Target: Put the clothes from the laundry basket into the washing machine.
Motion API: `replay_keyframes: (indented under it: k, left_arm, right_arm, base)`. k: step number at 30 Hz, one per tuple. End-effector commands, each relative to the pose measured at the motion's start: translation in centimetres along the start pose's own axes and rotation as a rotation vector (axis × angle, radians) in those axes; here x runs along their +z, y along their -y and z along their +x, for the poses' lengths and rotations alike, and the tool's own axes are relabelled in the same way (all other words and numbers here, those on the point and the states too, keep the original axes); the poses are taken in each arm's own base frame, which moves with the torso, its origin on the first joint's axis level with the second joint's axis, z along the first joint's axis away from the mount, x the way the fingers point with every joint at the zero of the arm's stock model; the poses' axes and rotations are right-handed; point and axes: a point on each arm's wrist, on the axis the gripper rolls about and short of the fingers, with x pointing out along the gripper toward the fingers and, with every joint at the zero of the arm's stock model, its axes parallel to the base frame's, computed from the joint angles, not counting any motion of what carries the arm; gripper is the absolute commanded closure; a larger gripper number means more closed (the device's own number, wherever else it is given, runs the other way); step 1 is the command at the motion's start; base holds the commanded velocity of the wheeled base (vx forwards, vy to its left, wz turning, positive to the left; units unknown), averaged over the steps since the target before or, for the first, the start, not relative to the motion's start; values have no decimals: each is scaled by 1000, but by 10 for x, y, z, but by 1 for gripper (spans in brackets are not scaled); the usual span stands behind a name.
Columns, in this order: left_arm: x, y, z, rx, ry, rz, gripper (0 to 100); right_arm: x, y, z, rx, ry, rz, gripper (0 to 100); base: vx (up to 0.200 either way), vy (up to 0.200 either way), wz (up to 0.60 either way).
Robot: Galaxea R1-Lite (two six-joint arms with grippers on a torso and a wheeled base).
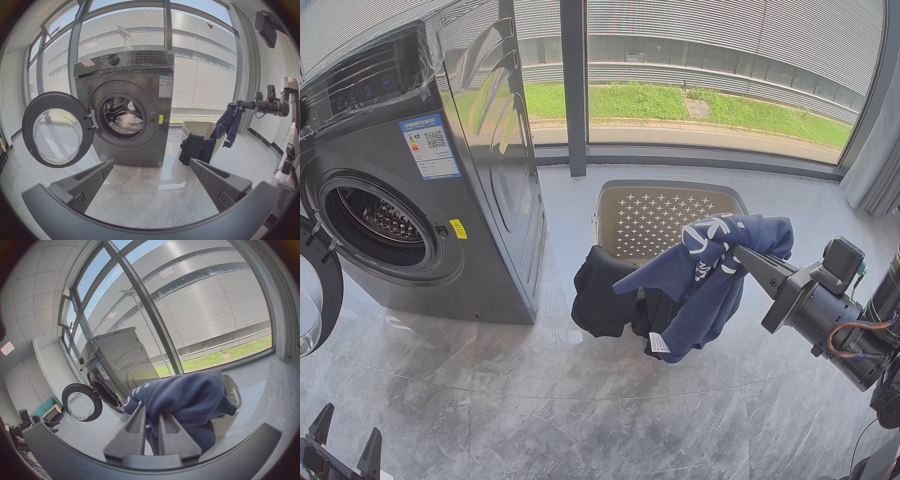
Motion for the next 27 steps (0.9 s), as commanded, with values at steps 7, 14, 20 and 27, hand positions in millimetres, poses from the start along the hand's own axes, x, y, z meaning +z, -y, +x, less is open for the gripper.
replay_keyframes:
  k: [7,14,20,27]
  left_arm:
    - [-5,0,0,0,-6,-2,0]
    - [-5,0,0,0,-6,-2,0]
    - [-5,0,0,0,-6,0,0]
    - [-5,0,0,0,-6,0,0]
  right_arm:
    - [-3,0,1,1,-10,1,100]
    - [-2,2,3,-12,-2,0,100]
    - [-1,2,3,-11,-1,0,100]
    - [-2,2,3,-12,-2,0,100]
  base:
    - [0,200,0]
    - [0,29,0]
    - [-167,0,0]
    - [-200,0,0]
